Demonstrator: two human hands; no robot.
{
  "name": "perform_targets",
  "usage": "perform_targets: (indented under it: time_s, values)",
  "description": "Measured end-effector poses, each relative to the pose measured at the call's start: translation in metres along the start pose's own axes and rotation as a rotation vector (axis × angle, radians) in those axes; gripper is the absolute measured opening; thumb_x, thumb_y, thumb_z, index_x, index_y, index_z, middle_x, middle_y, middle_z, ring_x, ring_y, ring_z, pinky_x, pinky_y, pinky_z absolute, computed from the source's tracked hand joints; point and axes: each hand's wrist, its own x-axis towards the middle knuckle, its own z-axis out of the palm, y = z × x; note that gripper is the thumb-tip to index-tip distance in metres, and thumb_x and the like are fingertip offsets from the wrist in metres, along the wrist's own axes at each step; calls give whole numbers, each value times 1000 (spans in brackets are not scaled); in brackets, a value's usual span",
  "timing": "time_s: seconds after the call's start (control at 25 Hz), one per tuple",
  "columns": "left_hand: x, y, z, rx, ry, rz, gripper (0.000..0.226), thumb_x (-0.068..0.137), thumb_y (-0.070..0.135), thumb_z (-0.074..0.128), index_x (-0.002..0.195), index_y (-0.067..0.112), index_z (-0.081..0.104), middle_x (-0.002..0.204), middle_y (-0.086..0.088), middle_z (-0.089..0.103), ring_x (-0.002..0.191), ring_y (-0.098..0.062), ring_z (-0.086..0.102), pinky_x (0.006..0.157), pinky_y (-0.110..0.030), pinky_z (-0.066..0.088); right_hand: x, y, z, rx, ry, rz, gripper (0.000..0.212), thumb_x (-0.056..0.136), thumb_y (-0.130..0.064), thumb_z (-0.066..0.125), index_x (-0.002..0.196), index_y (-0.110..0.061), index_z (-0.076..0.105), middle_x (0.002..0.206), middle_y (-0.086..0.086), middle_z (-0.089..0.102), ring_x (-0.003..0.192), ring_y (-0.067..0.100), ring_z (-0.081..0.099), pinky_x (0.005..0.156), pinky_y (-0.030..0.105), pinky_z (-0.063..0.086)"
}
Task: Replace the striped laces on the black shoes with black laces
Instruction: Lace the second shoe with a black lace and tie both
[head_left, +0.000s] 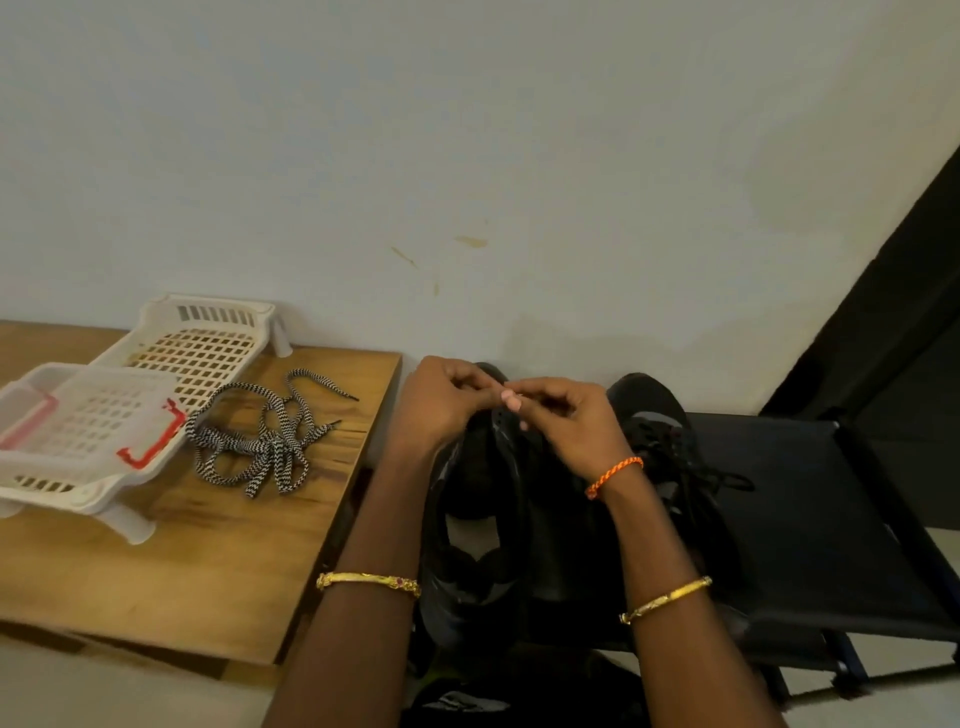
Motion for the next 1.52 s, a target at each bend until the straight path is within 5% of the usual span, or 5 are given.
perform_targets:
  time_s: [0.44,0.96,1.12,1.28,1.52]
  values:
    - [31,-50,13,182,82,-190,18,82,15,70,73,30,67,97,-1,70,99,-14,60,89,-29,49,27,42,13,-415,107,126,7,86,-12,57,81,-9,59,78,10,67,74,21,63,66,24,49]
    - [22,-57,19,-63,3,-199,10,78,4,73,85,11,74,87,-1,70,90,-15,66,93,-38,53,34,48,12,-536,-85,115,8,91,-16,54,85,-12,51,74,0,54,67,17,54,65,30,48]
    - [24,-61,18,6,19,-148,12,78,8,74,88,14,74,90,7,67,109,-4,52,115,-32,21,35,46,12,-591,-112,29,7,91,-14,53,85,-12,51,74,-1,53,65,12,50,58,22,43]
    - [26,-63,19,91,19,-111,17,78,12,74,95,14,74,118,-3,66,140,-14,23,114,-33,15,36,47,17,-667,-122,-29,9,90,-14,53,89,-5,56,83,3,53,72,16,49,65,30,41]
    - [24,-62,24,135,44,-94,11,79,13,74,90,15,74,122,1,59,136,-16,31,96,-19,22,33,51,13,-556,-71,47,7,92,-12,56,86,-12,59,91,6,54,78,14,50,61,17,34]
